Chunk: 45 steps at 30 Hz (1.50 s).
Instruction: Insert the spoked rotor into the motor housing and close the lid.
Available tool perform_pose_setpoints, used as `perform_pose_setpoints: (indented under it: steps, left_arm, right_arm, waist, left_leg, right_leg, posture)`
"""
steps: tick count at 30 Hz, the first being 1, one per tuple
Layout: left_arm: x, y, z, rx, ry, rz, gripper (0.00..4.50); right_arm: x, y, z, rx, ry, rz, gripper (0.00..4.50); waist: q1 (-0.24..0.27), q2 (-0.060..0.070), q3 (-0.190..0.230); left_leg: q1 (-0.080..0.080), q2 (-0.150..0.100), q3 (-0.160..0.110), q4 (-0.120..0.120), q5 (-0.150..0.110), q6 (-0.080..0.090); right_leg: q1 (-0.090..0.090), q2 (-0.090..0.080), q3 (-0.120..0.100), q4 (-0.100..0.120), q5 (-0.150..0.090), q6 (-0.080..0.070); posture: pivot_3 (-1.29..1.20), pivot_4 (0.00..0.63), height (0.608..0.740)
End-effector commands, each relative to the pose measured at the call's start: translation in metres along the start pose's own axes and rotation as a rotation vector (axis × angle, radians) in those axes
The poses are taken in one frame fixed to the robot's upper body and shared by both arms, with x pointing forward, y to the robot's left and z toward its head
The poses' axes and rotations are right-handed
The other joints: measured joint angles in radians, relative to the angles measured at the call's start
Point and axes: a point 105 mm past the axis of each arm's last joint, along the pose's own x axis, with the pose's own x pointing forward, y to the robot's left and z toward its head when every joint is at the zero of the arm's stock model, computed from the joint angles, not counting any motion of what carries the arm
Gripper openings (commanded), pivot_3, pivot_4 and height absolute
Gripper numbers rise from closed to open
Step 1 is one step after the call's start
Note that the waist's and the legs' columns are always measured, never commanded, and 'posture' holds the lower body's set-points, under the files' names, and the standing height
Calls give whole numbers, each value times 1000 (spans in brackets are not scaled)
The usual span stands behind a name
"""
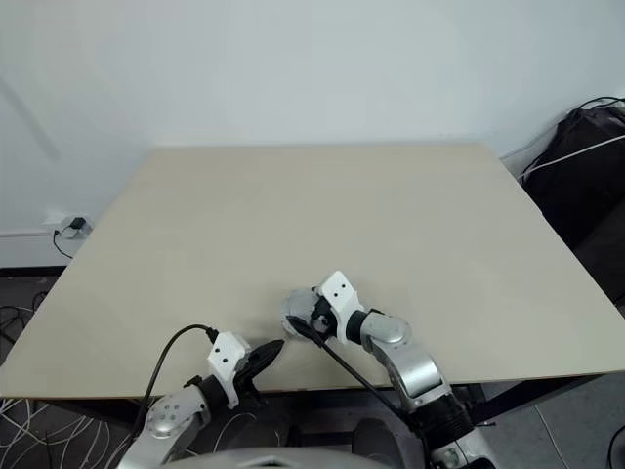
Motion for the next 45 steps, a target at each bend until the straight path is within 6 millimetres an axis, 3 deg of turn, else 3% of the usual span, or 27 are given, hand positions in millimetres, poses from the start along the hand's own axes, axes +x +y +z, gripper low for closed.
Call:
perform_pose_setpoints:
  steps: [1,15,19,20,27,45]
  left_arm:
    - [0,2,10,27,-38,4,0]
    - [-2,3,6,25,-35,17,0]
    - [-2,4,6,25,-34,15,0]
    - [-2,4,6,25,-34,14,0]
    - [-1,3,2,23,-30,9,0]
    - [-2,9,-14,15,-19,21,0]
  right_arm:
    - [4,0,11,-41,-37,17,4481]
    - [8,1,-5,-54,9,1,4481]
    - [8,2,-3,-51,0,-3,3240]
    - [8,2,-2,-49,-4,-5,3187]
    - [9,2,4,-45,-24,-20,3187]
    - [14,-1,-3,-90,82,-62,3187]
  waist:
    - [0,0,0]
    - [0,0,-1]
    - [0,0,-1]
    - [0,0,-1]
    - [-1,0,-1]
    - [-1,0,-8]
  left_leg:
    - [0,0,0,0,0,0]
    - [0,0,0,0,0,0]
    - [0,0,0,0,0,0]
    - [0,0,0,0,0,0]
    - [1,0,0,0,0,0]
    - [2,0,0,1,0,0]
  right_leg:
    - [0,0,0,0,0,0]
    - [0,0,0,1,0,0]
    - [0,0,0,1,0,0]
    - [0,0,0,1,0,0]
    - [0,0,0,1,0,0]
    - [0,0,0,3,0,-1]
  posture:
    - [0,0,740]
    - [0,0,740]
    - [0,0,740]
    - [0,0,740]
    - [0,0,740]
    - [0,0,740]
